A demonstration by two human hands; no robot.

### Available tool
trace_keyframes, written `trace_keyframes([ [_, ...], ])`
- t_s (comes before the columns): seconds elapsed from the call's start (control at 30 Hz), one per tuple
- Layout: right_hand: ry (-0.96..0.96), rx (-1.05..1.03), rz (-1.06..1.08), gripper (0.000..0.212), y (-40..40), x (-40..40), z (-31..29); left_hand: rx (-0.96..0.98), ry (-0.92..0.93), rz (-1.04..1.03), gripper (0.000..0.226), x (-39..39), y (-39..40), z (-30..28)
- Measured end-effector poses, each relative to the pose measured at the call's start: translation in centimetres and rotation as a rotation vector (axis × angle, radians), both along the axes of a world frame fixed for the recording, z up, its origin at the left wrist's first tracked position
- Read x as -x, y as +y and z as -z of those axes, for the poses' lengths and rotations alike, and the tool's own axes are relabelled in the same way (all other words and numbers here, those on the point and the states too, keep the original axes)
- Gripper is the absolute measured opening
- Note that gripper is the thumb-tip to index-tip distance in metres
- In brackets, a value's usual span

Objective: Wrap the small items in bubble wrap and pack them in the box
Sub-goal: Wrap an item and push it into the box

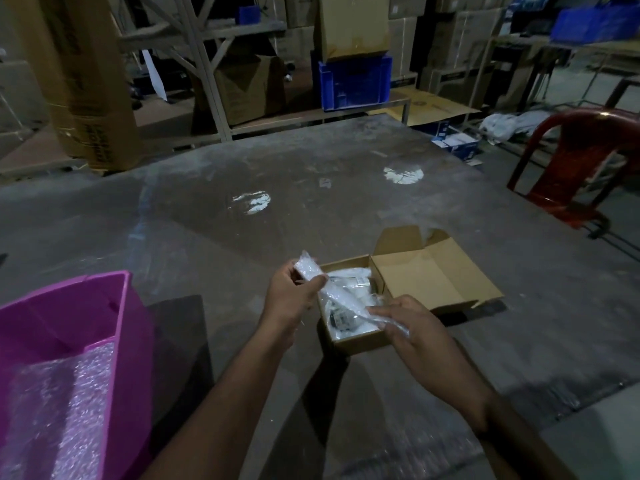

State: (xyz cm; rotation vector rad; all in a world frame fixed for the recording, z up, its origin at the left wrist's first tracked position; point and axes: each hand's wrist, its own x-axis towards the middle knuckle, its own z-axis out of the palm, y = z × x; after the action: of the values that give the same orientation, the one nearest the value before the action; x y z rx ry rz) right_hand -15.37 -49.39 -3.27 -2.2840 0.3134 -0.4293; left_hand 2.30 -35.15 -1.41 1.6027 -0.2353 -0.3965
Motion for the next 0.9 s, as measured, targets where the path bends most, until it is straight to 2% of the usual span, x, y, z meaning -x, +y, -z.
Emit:
trace_keyframes([
  [0.13,0.023,0.041,0.154,0.027,-1.5,1.0,-0.4,-0.052,-0.091,0.172,0.026,-0.9,-1.2,0.0],
  [0.23,0.016,0.047,0.259,0.027,-2.0,1.3,-1.1,-0.182,-0.206,0.417,0.016,-1.8,-2.6,-0.7],
  [0.33,0.009,0.007,0.387,0.023,-2.2,1.3,-1.7,-0.187,-0.144,0.589,0.014,-2.4,-3.7,-1.4],
  [0.4,0.031,-0.009,0.456,0.018,-2.2,1.3,-1.9,-0.137,-0.061,0.645,0.028,-2.9,-3.9,-1.2],
  [0.47,0.052,0.005,0.480,0.014,-2.1,1.1,-2.1,-0.146,-0.060,0.643,0.033,-3.6,-4.0,-0.6],
  [0.6,0.037,0.027,0.484,0.013,-1.9,0.6,-2.3,-0.198,-0.130,0.558,0.023,-4.0,-5.3,0.4],
  [0.73,0.045,0.133,0.426,0.019,-1.3,0.2,-2.3,-0.281,-0.234,0.406,0.015,-4.5,-7.2,1.4],
  [0.9,0.035,0.294,0.327,0.025,0.0,-1.0,-0.8,-0.498,-0.391,0.277,0.028,-4.6,-8.9,2.4],
])
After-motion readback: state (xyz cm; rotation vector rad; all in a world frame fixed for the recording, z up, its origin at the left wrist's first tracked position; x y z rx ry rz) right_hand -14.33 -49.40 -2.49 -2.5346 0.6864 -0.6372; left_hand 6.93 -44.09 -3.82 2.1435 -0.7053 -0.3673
